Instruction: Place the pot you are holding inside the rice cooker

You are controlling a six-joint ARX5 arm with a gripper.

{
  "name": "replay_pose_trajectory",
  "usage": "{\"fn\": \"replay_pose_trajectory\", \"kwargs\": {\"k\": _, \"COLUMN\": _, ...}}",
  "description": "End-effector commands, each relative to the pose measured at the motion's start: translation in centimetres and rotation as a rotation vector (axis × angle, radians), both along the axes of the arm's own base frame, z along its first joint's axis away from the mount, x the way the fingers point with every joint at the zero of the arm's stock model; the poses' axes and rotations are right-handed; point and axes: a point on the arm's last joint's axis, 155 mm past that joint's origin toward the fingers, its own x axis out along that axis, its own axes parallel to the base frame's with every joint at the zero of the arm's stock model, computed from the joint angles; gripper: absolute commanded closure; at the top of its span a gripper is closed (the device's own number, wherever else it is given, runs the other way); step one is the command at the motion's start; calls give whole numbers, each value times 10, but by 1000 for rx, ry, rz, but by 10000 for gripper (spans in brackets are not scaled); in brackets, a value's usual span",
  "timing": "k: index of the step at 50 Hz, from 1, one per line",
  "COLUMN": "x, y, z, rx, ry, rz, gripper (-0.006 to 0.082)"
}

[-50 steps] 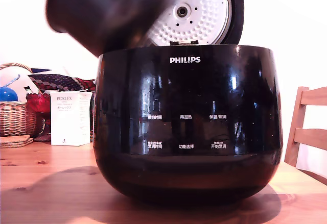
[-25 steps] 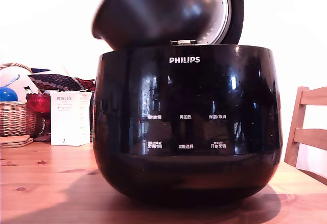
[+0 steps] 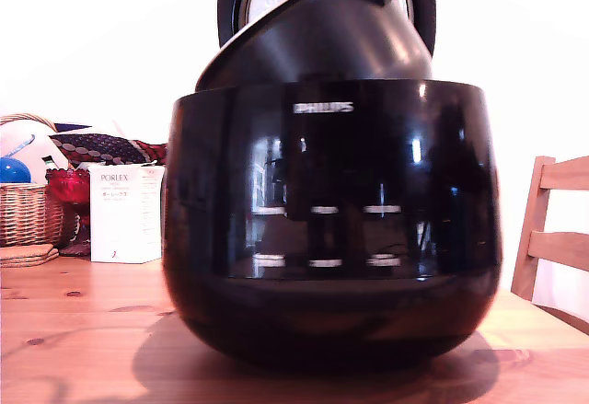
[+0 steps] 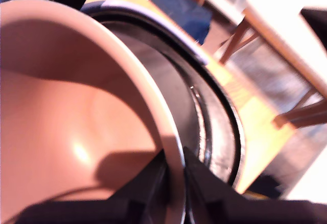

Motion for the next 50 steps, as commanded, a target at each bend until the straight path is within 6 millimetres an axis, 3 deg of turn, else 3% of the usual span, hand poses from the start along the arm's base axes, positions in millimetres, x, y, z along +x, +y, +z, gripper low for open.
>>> {"fn": "replay_pose_trajectory", "kwargs": {"k": 1, "x": 13, "y": 20, "z": -11, "rx": 85, "ry": -14, "rz": 49, "gripper": 791}}
{"fn": "replay_pose_trajectory", "kwargs": {"k": 17, "x": 10, "y": 30, "z": -41, "rx": 257, "ry": 1, "rz": -57, "gripper": 791}}
{"fn": "replay_pose_trajectory", "kwargs": {"k": 32, "x": 10, "y": 30, "z": -40, "rx": 360, "ry": -79, "rz": -219, "gripper": 791}}
{"fn": "replay_pose_trajectory", "kwargs": {"k": 50, "x": 12, "y": 23, "z": -37, "rx": 484, "ry": -191, "rz": -534, "gripper": 791}}
